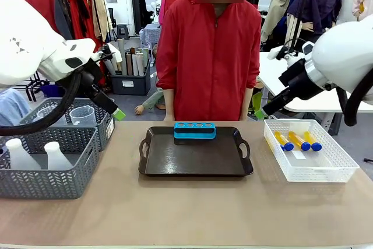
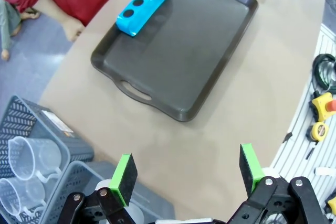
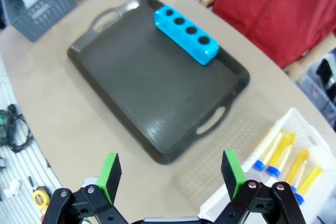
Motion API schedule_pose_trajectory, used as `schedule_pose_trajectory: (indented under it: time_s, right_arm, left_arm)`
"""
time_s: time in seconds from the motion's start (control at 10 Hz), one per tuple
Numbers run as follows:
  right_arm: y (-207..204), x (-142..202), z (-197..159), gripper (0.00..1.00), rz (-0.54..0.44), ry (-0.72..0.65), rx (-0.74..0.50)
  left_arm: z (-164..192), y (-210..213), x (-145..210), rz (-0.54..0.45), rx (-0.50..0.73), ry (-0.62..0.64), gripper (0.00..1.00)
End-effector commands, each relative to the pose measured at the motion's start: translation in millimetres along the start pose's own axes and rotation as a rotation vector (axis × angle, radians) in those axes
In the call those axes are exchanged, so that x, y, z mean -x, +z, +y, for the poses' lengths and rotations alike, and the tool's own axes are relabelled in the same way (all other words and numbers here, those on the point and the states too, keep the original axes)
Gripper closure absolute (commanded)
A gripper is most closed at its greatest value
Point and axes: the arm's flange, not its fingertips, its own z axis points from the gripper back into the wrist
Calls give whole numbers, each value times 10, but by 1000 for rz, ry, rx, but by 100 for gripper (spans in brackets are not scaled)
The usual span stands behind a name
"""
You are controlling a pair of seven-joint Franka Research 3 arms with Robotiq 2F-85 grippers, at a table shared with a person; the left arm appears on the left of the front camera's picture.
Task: Prepare the laboratory tools.
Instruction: Pick up one Small flask and place it on the Handle tray.
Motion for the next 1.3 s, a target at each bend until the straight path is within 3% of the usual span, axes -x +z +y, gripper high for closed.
schedule_pose_trajectory:
  time_s: [0.0,0.3,0.7,1.2]
  right_arm:
    - [147,-216,-80,0,-40,62,-93]
    - [496,-459,-235,0,-75,108,-85]
    - [988,-600,-631,0,-153,131,-99]
    - [1520,-802,-680,0,-218,148,-55]
  left_arm:
    - [135,142,-123,-8,74,-34,0]
    - [238,492,-363,-46,106,-92,0]
    - [336,1014,-614,-91,22,-166,0]
    - [412,1318,-742,-130,-10,-175,0]
